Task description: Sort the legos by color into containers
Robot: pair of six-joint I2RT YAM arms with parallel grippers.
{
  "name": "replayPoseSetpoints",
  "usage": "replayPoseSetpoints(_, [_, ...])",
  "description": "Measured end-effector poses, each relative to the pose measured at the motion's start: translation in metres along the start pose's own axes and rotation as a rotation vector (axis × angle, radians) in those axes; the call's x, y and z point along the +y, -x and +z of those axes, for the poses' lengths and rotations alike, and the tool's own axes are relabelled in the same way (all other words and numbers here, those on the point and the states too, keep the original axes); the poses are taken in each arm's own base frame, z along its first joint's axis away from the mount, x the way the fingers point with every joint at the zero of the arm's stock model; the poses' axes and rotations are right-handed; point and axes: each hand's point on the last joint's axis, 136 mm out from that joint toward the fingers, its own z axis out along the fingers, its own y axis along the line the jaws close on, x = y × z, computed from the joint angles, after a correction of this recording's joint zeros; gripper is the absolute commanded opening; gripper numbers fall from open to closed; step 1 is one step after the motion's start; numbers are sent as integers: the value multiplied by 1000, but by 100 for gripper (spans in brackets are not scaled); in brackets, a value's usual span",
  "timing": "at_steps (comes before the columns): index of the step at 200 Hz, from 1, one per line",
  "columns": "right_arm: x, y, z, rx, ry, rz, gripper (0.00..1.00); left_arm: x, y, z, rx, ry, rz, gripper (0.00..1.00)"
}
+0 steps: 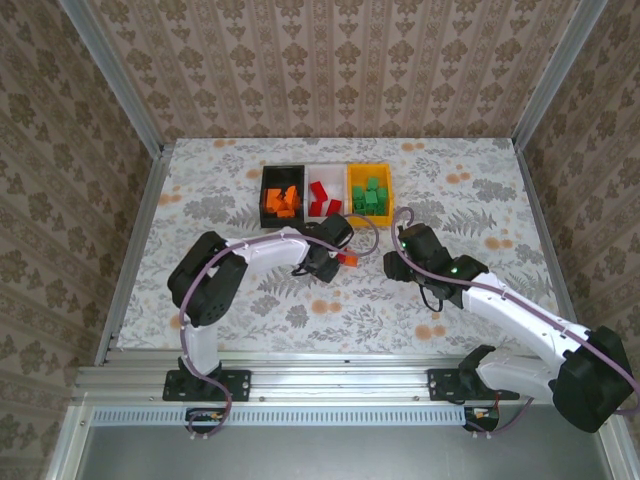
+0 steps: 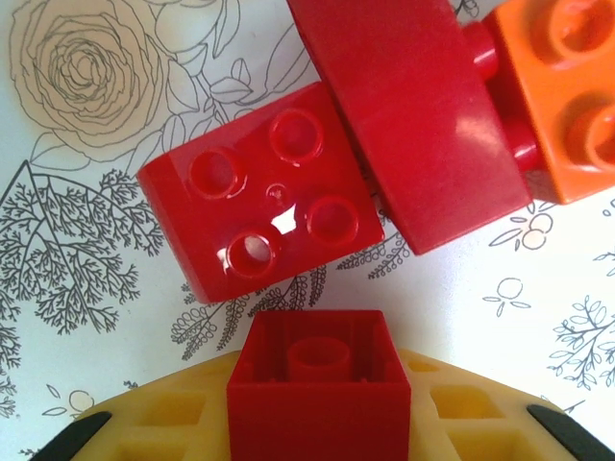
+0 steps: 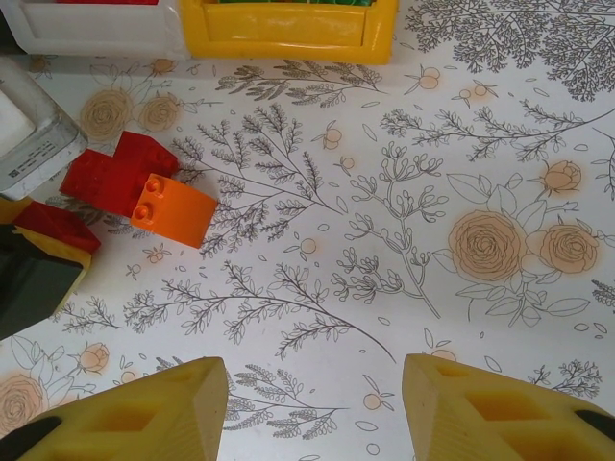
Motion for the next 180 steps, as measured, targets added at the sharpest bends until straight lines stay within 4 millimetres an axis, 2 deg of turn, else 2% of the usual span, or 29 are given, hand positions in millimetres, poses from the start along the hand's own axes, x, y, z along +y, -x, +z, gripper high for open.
replayPoseSetpoints(27, [0, 1, -1, -5, 2, 1, 52, 1, -1, -10, 11, 12, 4, 22])
replayPoseSetpoints(44, [0, 1, -2, -7, 3, 2, 52, 4, 13, -29, -15, 24, 0, 21])
replayPoseSetpoints(55, [0, 1, -2, -8, 4, 2, 52, 7, 34, -46, -59, 33, -10, 21])
replayPoseSetpoints(83, [-2, -6, 2, 6, 0, 10, 52, 26, 103, -99, -231, 54, -72, 18])
replayPoseSetpoints(96, [-3, -11, 4, 15, -3, 16, 52, 41, 133, -115, -295, 64, -118, 17])
replayPoseSetpoints(103, [-4, -13, 4, 20, -2, 18, 51, 49, 145, -117, -312, 71, -142, 17])
replayPoseSetpoints(117, [-5, -16, 4, 23, 0, 22, 52, 64, 165, -109, -321, 83, -186, 17])
replayPoseSetpoints(137, [-5, -16, 1, 16, 9, 25, 51, 82, 183, -76, -284, 102, -231, 18])
replayPoseSetpoints(161, [-4, -13, -5, -4, 23, 29, 52, 96, 187, -34, -210, 111, -270, 19])
replayPoseSetpoints(180, [-4, -11, -9, -14, 27, 31, 52, 105, 184, -12, -163, 107, -294, 23])
